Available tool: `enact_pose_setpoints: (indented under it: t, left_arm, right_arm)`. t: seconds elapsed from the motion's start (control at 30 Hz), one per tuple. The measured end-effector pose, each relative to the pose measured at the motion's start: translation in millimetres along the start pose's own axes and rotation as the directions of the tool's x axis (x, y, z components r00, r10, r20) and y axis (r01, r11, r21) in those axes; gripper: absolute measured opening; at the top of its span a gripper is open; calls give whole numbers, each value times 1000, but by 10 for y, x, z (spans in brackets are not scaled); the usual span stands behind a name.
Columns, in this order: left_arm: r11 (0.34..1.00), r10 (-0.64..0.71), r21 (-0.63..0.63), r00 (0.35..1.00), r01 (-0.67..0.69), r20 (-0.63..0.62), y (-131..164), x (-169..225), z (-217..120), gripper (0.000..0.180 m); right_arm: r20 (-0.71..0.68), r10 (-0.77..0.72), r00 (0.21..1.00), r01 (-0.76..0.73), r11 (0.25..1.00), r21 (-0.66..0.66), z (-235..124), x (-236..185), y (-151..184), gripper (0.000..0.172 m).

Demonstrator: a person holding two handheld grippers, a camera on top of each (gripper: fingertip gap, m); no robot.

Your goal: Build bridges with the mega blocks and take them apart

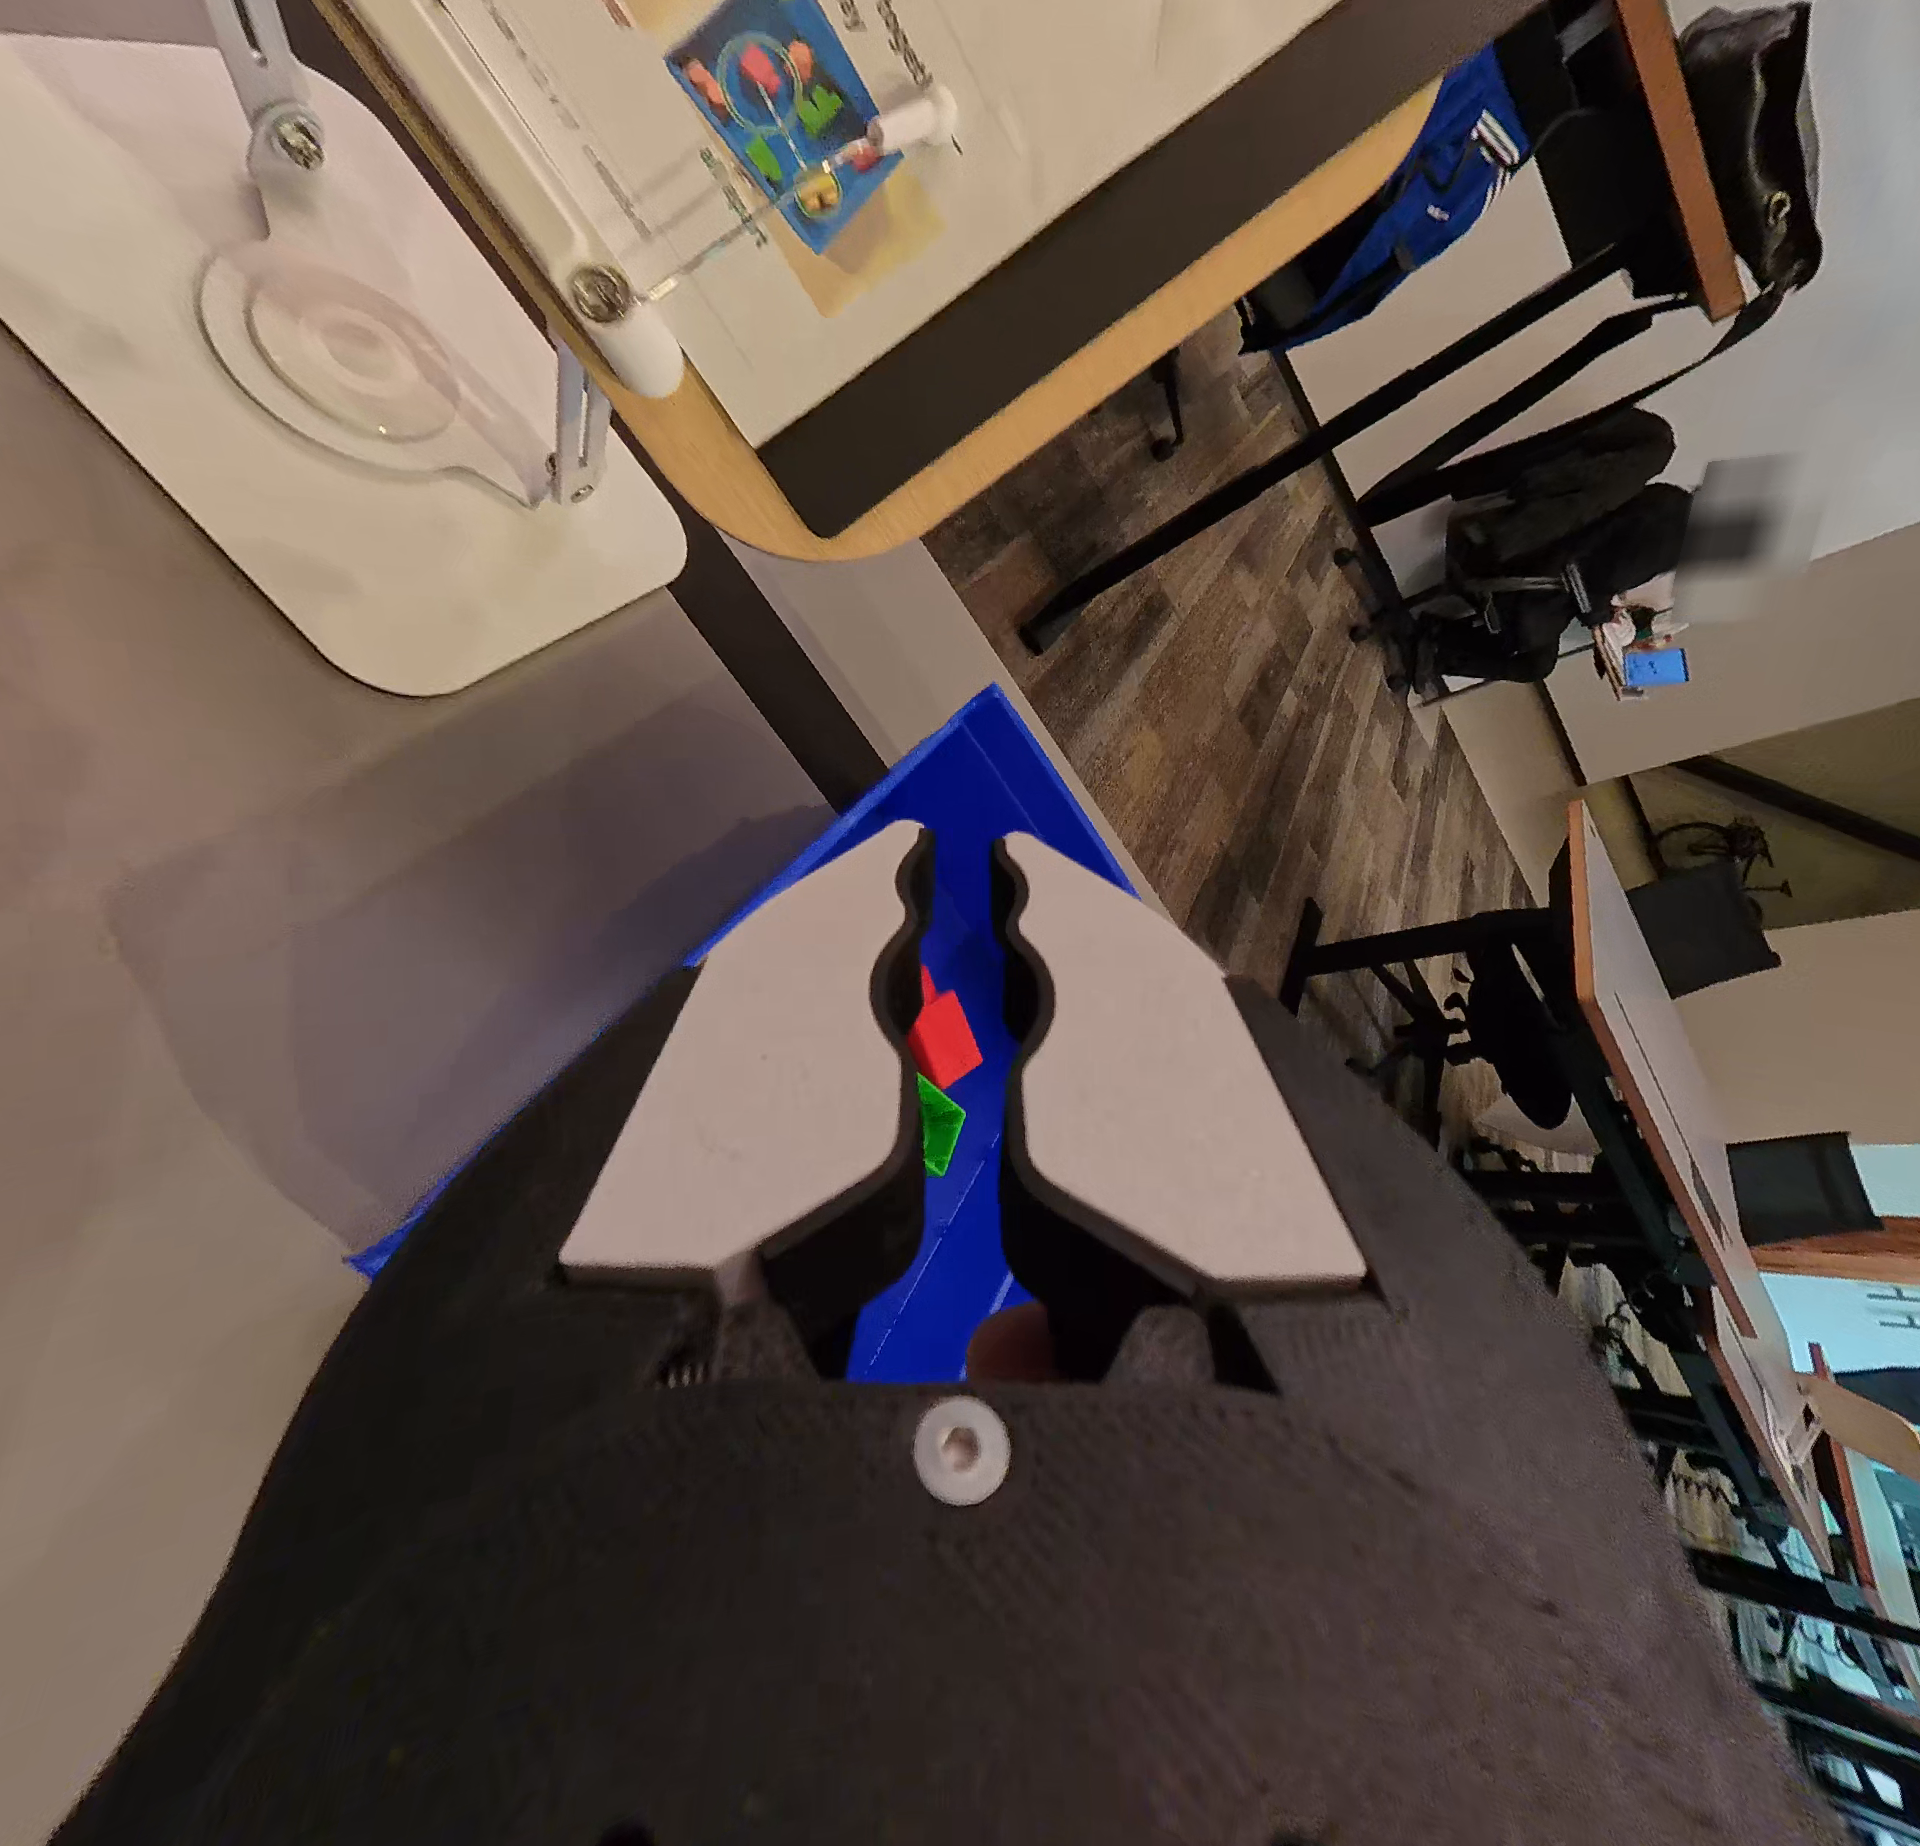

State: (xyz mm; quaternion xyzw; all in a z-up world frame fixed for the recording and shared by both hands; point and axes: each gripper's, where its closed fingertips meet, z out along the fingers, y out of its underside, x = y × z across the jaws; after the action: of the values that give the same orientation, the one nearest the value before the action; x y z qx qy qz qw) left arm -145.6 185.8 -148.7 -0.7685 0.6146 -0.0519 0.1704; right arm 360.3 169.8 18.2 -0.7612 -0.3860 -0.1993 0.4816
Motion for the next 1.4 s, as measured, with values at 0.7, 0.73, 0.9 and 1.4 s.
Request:
enact_pose_setpoints:
  t: [0.7,0.73,0.9,1.4]
  left_arm:
    - [273,302,813,757,514,-580,-2440,1427,-1662,34]
    - [270,325,805,737,529,-593,-2497,1467,-1670,34]
    - [294,387,780,677,553,-626,-2695,1574,-1661,34]
    - [325,493,790,620,520,-610,-2841,1733,-1725,53]
  right_arm:
    - [-55,-430,901,284,489,825,-1220,-1712,-2078,14]
    - [-61,-429,901,284,479,831,-1239,-1694,-2072,15]
    - [-100,-444,891,329,478,814,-1221,-1601,-2004,15]
    - [-133,-513,848,381,418,825,-1416,-1625,-1929,6]
